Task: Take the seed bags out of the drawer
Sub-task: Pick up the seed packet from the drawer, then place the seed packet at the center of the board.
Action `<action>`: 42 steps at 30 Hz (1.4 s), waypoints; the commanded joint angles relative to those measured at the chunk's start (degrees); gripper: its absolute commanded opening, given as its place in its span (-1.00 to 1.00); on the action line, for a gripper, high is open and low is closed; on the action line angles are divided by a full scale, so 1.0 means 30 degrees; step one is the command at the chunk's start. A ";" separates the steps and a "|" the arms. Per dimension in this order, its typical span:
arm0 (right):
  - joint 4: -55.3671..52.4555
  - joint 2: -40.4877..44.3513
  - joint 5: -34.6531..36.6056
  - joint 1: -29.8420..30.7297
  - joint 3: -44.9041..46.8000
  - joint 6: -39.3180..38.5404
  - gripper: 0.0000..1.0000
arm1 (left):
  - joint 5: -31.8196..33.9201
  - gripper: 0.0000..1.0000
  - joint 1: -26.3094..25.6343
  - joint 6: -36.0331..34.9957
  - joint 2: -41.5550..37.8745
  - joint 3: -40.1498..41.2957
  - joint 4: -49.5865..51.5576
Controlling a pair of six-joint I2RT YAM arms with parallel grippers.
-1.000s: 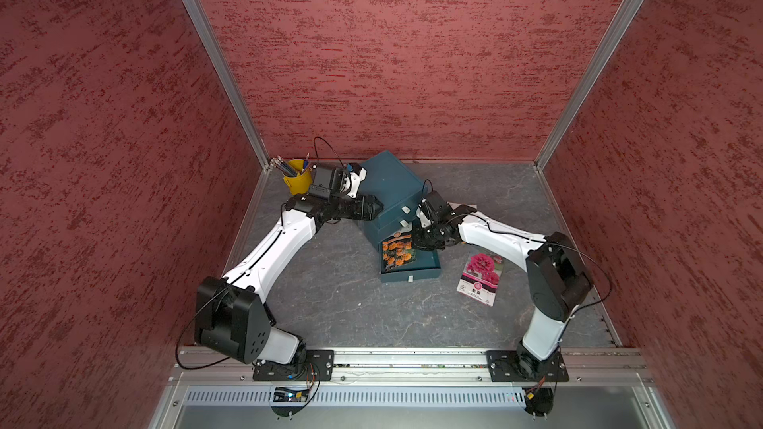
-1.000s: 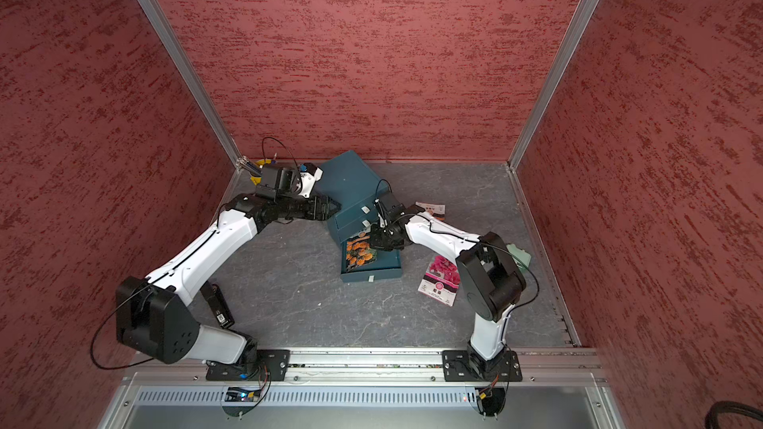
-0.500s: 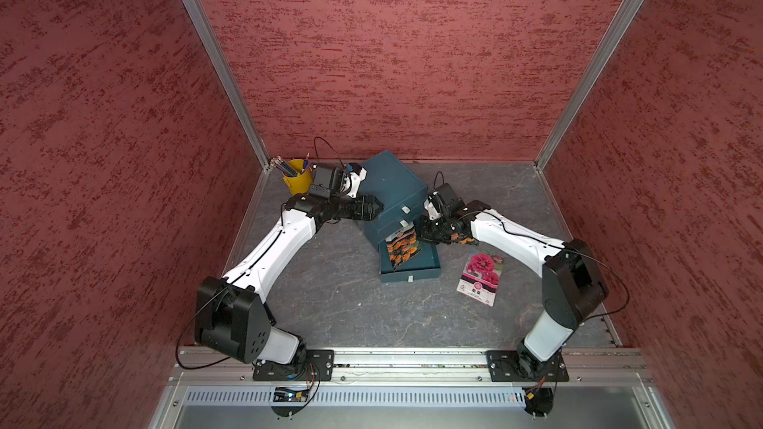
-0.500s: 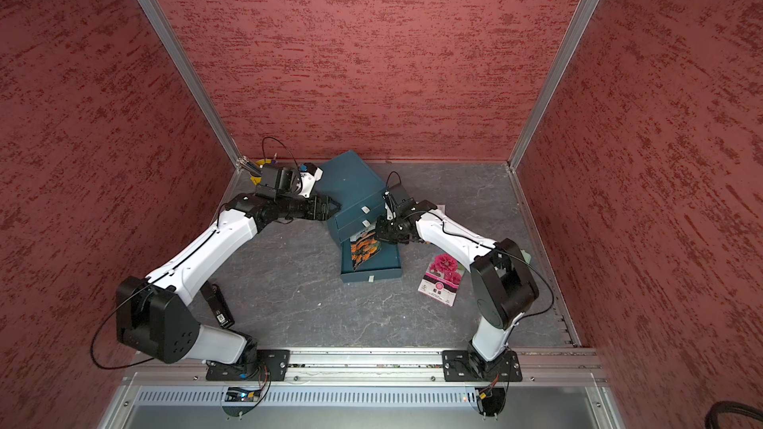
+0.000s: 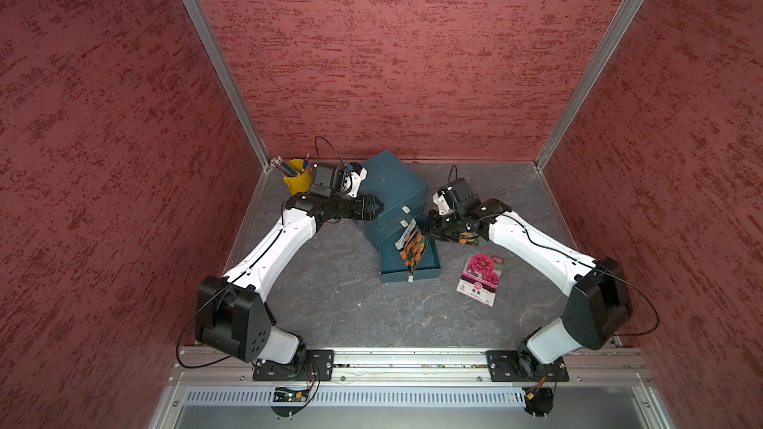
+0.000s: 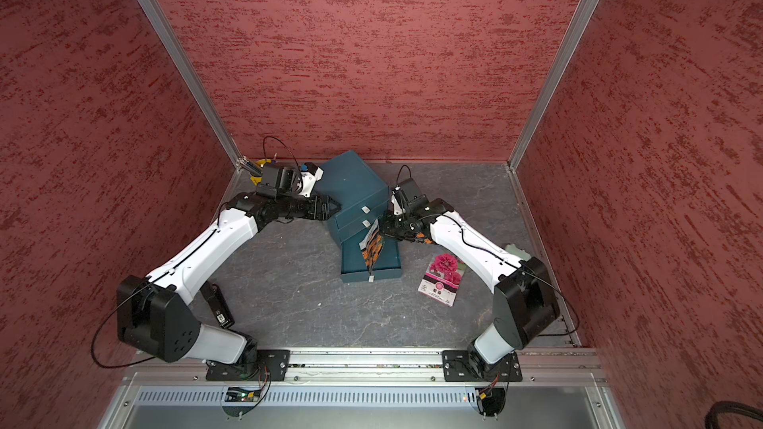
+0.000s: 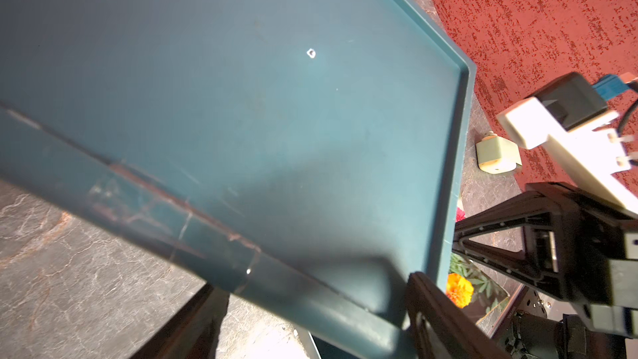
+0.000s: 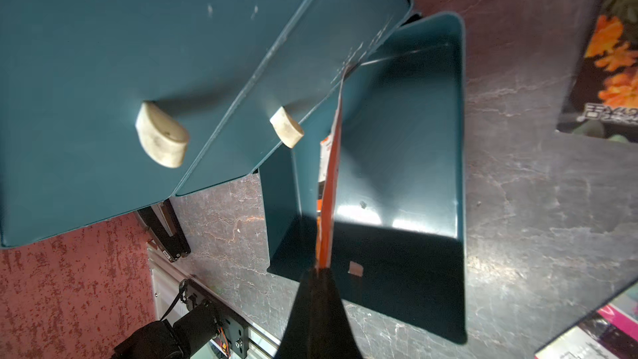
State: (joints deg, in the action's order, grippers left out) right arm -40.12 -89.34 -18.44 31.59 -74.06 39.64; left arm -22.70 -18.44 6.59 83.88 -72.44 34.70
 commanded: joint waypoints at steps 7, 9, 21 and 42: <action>-0.1658 0.1865 -0.0205 -0.0674 0.0166 0.0249 -1.00 | 0.0800 0.66 -0.0526 -0.1251 0.0933 0.0392 0.2291; -0.1803 0.2539 -0.0202 -0.0800 0.0166 0.0293 -1.00 | 0.0826 0.66 -0.0614 -0.1222 0.0943 0.0412 0.2259; -0.3216 0.3740 -0.0416 -0.2557 -0.0717 -0.0050 -1.00 | 0.0916 0.66 -0.0851 -0.1167 0.0892 0.0357 0.2352; -0.4328 0.3301 0.0398 -0.9657 -0.3599 -0.1590 -1.00 | 0.1069 0.66 -0.0908 -0.1054 0.0524 0.0599 0.2405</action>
State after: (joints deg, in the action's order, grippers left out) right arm -53.58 -78.72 -19.79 4.84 -83.44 35.66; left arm -20.86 -19.64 6.61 83.85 -72.99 35.09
